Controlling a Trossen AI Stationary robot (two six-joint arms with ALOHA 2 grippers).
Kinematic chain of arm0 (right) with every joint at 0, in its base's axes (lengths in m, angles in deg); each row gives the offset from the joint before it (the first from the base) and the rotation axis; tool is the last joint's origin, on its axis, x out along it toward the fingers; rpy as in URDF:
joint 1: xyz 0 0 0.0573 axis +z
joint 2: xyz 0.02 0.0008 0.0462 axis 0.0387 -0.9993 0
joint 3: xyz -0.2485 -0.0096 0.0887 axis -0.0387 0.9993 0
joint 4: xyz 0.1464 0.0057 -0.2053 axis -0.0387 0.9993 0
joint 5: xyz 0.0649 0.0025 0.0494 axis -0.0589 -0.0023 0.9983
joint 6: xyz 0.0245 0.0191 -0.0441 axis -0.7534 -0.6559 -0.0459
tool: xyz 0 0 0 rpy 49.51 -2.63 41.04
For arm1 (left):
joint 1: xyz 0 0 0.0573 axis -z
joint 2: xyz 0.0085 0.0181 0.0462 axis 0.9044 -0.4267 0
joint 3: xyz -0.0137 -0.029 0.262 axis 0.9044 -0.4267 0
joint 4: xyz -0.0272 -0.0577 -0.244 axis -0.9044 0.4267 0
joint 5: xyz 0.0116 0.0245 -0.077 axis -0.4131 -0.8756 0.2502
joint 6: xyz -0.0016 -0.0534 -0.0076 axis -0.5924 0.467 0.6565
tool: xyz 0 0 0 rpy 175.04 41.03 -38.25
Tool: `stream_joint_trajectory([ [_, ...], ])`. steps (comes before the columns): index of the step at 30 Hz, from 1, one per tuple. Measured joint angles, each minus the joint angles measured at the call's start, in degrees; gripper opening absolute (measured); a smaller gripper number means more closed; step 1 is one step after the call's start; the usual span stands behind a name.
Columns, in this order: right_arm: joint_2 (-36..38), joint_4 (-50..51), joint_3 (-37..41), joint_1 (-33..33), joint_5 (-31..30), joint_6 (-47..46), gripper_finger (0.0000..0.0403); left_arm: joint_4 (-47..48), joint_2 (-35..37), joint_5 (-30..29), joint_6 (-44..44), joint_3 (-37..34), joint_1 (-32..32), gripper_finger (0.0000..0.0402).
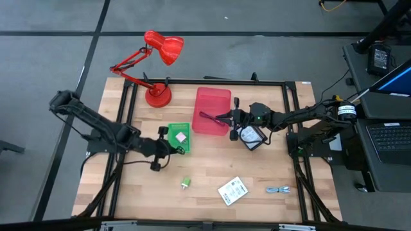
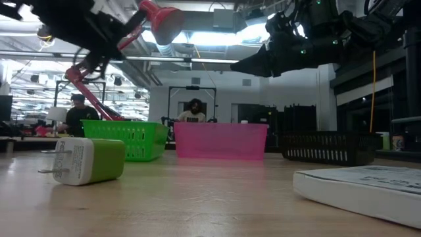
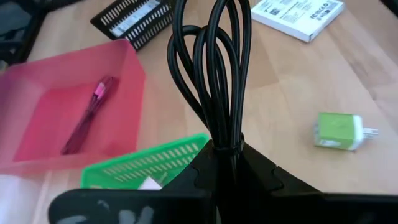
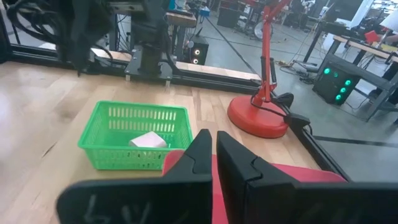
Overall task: Pick and place items into bin
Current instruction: Put the black charger cable into the pink bin
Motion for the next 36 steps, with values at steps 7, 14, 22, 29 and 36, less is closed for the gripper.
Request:
stream_joint_trajectory([
  [7, 0.0, 0.05, 0.0, 0.01, 0.0, -1.42, 0.0007, -6.47, 0.0, 8.04, -9.27, -0.27, -8.28, 0.0027],
  [14, 0.0, 2.15, 0.0, -0.01, 0.0, -1.46, 0.0007, -11.2, -0.02, 16.52, -9.57, -0.27, -15.94, 0.0027],
  [22, 0.0, 6.16, 0.0, 0.02, 0.02, -3.12, 0.0007, -13.09, -0.63, 19.48, -9.69, -0.28, -20.14, 0.0027],
  [29, 0.0, 6.18, 0.0, 1.73, 0.04, -2.84, 0.0007, -14.99, -3.02, 21.14, -11.09, -0.29, -21.82, 0.0027],
  [36, 0.0, 5.69, 0.0, 2.0, 0.02, -2.75, 0.0007, -20.25, -4.67, 22.47, -11.69, -0.29, -23.79, 0.0027],
])
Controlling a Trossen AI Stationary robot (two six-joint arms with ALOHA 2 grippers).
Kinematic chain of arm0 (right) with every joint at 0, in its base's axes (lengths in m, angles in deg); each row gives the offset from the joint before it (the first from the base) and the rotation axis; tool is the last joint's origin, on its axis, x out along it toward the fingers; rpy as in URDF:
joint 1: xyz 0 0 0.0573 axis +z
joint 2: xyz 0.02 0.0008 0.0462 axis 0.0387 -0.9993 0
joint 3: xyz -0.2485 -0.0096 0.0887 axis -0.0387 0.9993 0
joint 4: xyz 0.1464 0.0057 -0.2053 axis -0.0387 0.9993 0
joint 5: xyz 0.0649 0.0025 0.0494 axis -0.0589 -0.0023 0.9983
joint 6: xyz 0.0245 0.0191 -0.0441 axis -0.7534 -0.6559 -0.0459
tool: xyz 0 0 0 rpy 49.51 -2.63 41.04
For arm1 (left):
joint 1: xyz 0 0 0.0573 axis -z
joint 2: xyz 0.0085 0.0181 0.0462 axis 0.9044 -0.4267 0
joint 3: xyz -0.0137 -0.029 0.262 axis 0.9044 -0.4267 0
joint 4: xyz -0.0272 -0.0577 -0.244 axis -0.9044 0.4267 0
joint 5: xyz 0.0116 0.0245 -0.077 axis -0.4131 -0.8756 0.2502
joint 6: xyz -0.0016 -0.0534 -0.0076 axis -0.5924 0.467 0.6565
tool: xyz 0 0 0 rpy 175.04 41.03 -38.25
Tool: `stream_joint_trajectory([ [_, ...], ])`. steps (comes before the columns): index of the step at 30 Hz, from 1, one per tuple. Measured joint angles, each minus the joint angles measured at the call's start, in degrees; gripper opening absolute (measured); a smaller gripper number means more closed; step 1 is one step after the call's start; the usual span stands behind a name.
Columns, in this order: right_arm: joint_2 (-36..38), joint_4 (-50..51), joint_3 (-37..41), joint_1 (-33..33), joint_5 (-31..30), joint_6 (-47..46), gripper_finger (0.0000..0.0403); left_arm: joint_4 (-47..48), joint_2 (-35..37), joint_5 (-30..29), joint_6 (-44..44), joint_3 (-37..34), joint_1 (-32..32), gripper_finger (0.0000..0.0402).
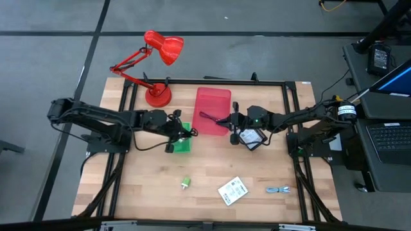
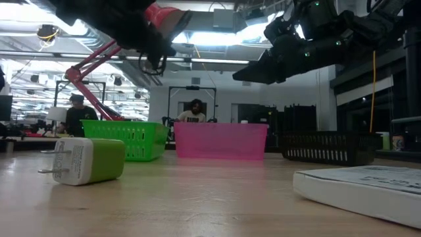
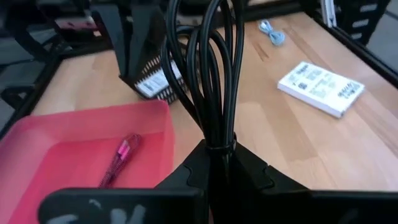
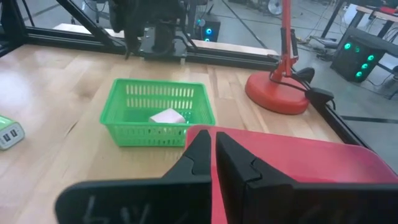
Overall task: Pick and place items into bin
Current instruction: Put the black charger cable into the pink bin
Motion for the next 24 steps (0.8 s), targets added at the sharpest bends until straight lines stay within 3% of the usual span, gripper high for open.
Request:
stream_joint_trajectory([
  [19, 0.0, -0.87, 0.0, 0.0, -0.03, 0.07, 0.0007, -12.99, -4.69, -0.65, -0.61, -0.07, -1.38, 0.003],
  [24, 0.0, -1.09, 0.0, -0.02, -3.72, 0.11, 0.0007, -17.96, -7.5, -4.53, -0.54, -0.07, -2.57, 0.0028],
])
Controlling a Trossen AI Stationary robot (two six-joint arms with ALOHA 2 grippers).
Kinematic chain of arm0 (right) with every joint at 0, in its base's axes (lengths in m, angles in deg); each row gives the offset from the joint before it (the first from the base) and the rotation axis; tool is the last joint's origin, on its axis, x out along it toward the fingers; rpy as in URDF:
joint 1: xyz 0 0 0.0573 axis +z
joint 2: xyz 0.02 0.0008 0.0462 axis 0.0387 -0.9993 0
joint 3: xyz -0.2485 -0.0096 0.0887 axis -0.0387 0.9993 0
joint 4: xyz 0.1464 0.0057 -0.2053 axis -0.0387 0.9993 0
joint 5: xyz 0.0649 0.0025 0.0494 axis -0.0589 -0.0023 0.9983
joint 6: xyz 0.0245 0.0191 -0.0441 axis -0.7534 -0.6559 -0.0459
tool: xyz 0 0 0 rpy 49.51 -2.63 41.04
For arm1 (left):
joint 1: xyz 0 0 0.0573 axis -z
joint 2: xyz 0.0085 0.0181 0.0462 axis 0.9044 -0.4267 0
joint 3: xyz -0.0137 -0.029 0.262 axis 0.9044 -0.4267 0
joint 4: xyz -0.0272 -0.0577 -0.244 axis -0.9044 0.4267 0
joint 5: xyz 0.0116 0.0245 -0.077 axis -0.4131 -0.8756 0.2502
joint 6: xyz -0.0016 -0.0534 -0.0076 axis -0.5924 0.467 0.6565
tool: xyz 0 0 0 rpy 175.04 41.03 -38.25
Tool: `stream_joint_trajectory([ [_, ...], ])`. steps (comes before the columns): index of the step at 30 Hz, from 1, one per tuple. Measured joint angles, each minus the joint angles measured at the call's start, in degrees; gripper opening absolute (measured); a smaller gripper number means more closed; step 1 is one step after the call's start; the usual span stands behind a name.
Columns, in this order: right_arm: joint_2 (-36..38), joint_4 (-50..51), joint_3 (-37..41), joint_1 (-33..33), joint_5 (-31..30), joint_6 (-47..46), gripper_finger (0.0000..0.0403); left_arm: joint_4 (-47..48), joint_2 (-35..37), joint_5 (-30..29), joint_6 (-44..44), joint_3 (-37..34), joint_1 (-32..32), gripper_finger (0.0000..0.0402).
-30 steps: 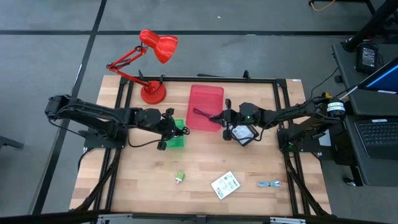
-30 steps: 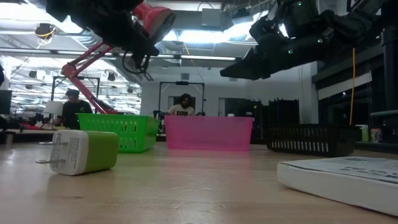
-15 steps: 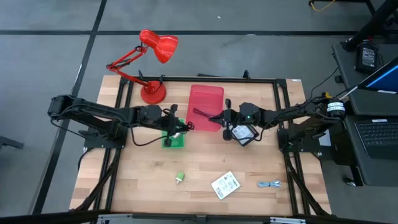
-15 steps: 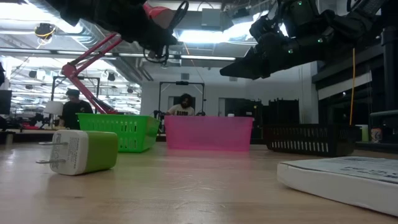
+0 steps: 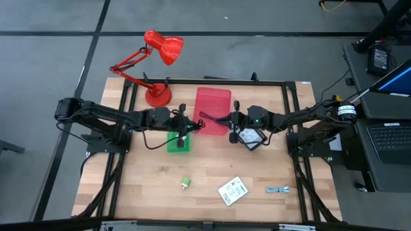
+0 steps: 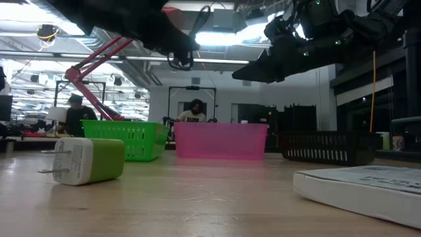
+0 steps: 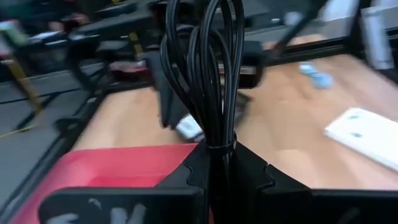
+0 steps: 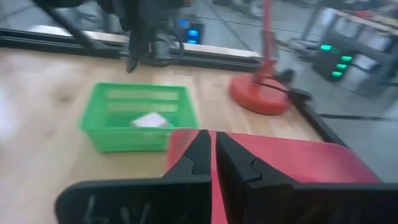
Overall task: Pick and place items into bin
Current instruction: Put the black charger cable into the pink bin
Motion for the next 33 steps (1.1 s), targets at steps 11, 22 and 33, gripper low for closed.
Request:
stream_joint_trajectory([
  [11, 0.55, -1.37, 0.0, -0.17, -15.31, 0.82, 0.0007, -4.92, -9.47, -9.96, 5.62, 2.25, -6.22, 0.0028],
  [22, 4.11, -0.16, 0.0, -0.17, -17.83, 4.63, 0.0007, 9.62, -19.45, -9.98, 2.26, 15.06, -8.45, 0.0028],
  [33, 9.28, 7.24, -0.02, -0.17, -17.94, 4.63, 0.0007, 17.14, -25.92, -6.37, -5.38, 21.89, -8.41, 0.0028],
])
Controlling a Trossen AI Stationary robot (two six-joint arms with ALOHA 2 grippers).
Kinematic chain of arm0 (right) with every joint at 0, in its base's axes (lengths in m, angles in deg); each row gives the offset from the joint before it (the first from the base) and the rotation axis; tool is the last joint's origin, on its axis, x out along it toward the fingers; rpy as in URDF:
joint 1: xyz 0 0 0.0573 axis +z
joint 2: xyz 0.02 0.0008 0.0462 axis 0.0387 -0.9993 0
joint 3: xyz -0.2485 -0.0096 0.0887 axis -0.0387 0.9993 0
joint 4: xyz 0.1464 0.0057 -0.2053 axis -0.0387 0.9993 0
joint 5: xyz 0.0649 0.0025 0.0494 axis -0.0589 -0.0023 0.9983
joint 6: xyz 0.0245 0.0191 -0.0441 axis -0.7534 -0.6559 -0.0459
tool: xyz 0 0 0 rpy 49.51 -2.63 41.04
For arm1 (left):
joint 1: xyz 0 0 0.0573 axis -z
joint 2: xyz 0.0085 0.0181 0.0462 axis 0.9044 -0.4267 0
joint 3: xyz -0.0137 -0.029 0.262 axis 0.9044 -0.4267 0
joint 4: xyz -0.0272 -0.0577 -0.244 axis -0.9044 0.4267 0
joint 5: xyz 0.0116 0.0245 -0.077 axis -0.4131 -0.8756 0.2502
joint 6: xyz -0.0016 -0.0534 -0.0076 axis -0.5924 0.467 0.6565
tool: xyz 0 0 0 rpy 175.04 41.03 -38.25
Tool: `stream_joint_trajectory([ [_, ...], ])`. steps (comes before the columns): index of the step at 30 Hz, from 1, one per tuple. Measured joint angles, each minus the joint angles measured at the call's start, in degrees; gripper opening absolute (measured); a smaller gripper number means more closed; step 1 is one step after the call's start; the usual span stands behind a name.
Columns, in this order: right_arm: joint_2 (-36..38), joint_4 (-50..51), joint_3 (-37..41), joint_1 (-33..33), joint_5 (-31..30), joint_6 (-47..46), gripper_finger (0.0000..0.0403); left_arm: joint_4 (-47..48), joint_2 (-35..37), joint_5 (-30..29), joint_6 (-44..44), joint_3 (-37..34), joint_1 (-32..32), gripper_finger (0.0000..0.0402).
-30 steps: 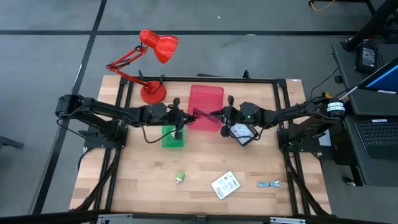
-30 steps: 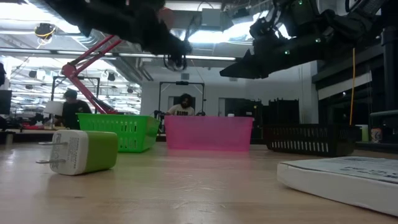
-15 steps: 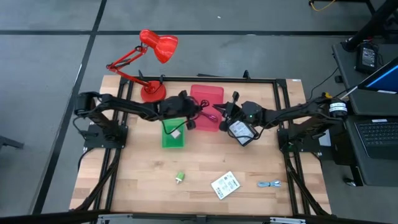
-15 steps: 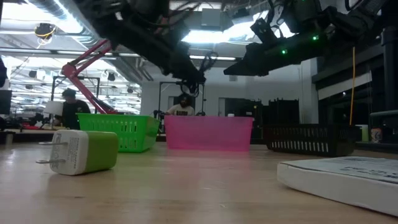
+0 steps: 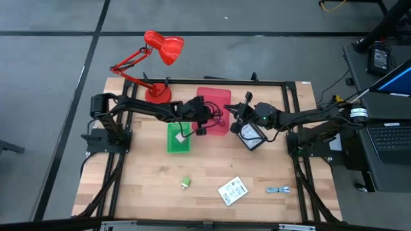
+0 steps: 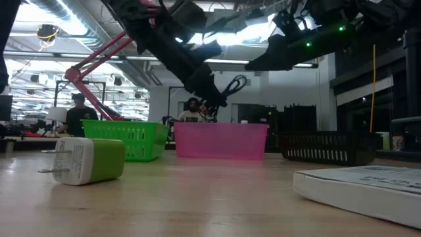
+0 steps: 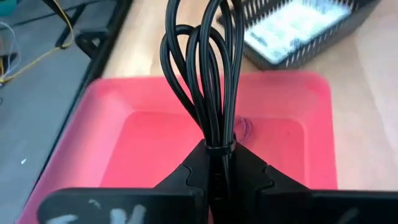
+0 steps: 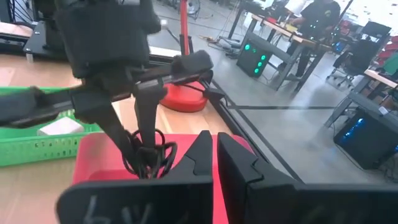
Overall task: Pick and place items into bin
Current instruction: Put the black charger cable into the pink bin
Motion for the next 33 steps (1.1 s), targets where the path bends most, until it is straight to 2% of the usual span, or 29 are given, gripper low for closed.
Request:
stream_joint_trajectory([
  [10, -0.03, 0.65, 0.02, -0.26, 0.0, -0.04, 0.0007, 0.28, -2.74, -0.42, -1.2, 0.19, 0.0, 0.0037],
  [16, -0.03, 0.72, 0.02, -0.26, 0.02, -0.07, 0.0007, 0.3, -2.74, -0.79, -2.59, 0.19, 0.07, 0.0028],
  [27, -0.03, 1.83, 0.02, -0.26, 0.0, -0.04, 0.0007, 1.42, -2.74, -5.16, -7.2, 0.19, 0.13, 0.0032],
  [33, -0.06, 1.99, 0.02, -0.26, 0.0, 0.0, 0.0007, 1.4, -2.74, -5.14, -10.06, 0.19, 0.13, 0.0053],
])
